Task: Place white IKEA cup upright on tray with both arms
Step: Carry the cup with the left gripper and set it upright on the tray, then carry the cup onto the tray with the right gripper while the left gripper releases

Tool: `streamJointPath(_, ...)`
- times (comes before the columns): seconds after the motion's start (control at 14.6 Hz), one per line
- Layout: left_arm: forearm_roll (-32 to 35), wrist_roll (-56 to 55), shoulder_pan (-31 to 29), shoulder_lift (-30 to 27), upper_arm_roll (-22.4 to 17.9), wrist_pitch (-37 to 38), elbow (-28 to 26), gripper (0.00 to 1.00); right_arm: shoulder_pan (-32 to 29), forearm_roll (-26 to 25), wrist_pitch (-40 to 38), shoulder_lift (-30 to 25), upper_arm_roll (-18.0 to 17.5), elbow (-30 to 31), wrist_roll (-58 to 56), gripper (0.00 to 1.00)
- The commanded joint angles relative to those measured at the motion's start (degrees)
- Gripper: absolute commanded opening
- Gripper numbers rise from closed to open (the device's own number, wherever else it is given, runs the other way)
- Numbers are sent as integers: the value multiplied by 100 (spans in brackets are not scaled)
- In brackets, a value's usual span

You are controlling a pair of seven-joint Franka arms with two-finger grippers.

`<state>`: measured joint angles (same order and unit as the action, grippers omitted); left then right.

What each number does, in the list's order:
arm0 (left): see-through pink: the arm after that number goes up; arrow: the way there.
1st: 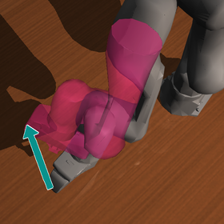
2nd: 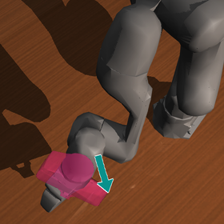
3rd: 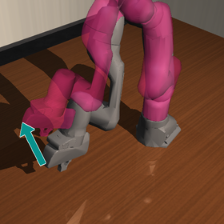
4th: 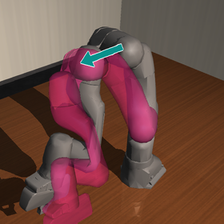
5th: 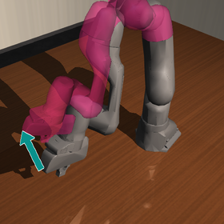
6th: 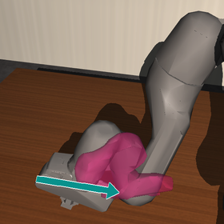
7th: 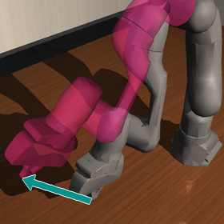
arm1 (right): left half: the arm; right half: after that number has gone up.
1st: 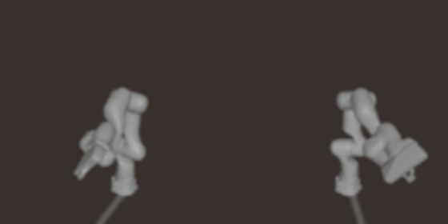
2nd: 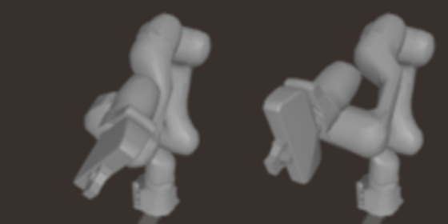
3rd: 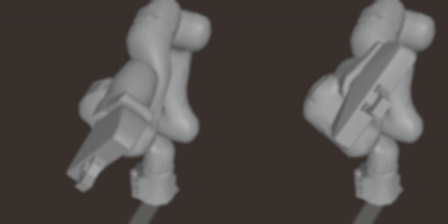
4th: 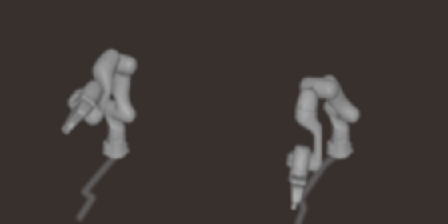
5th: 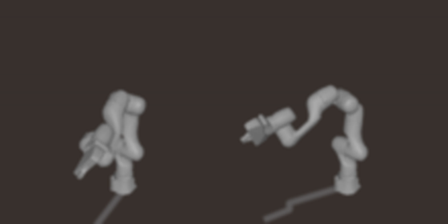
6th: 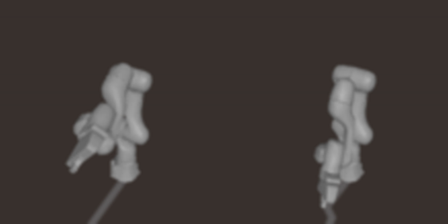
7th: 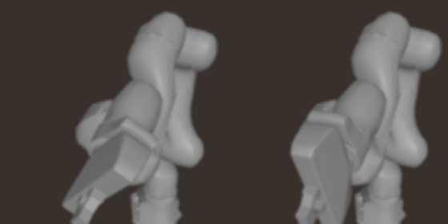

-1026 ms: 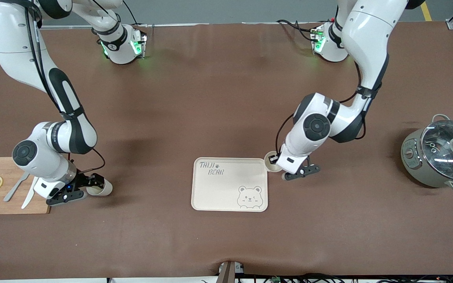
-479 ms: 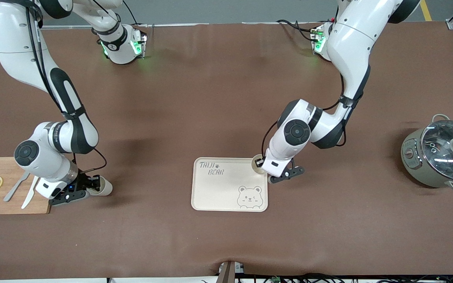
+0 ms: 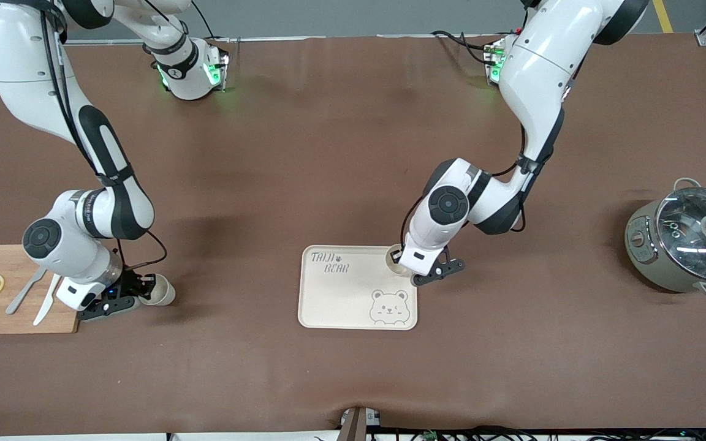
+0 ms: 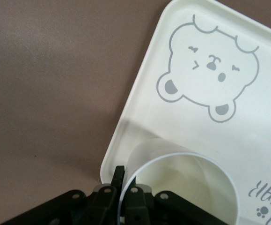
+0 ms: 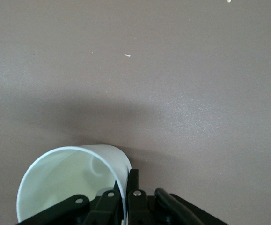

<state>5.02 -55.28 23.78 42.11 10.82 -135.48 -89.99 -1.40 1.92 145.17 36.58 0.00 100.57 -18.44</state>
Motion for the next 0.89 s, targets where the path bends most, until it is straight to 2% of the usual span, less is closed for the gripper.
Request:
streamJointPath(0.0, 157, -219, 109, 61, -54, -22, 131, 0, 17, -25, -7, -55, 8, -20, -55, 0)
streamJointPath(0.14, 209, -290, 170, 52, -62, -57, 140, 0, 0, -16, -251, -63, 8, -169, -55, 0)
streamJointPath(0.55, 737, -747, 188, 193, -62, -339, 140, 0, 52, 141, -1736, -72, -27, -1117, 51, 0)
streamJointPath(0.68, 737, -747, 188, 202, -62, -347, 140, 0, 192, 431, -2175, -63, -18, -1495, 470, 0)
streamJointPath(0.82, 745, -747, 188, 210, -62, -347, 140, 0, 342, 476, -2571, -63, -18, -1829, 1050, 0)
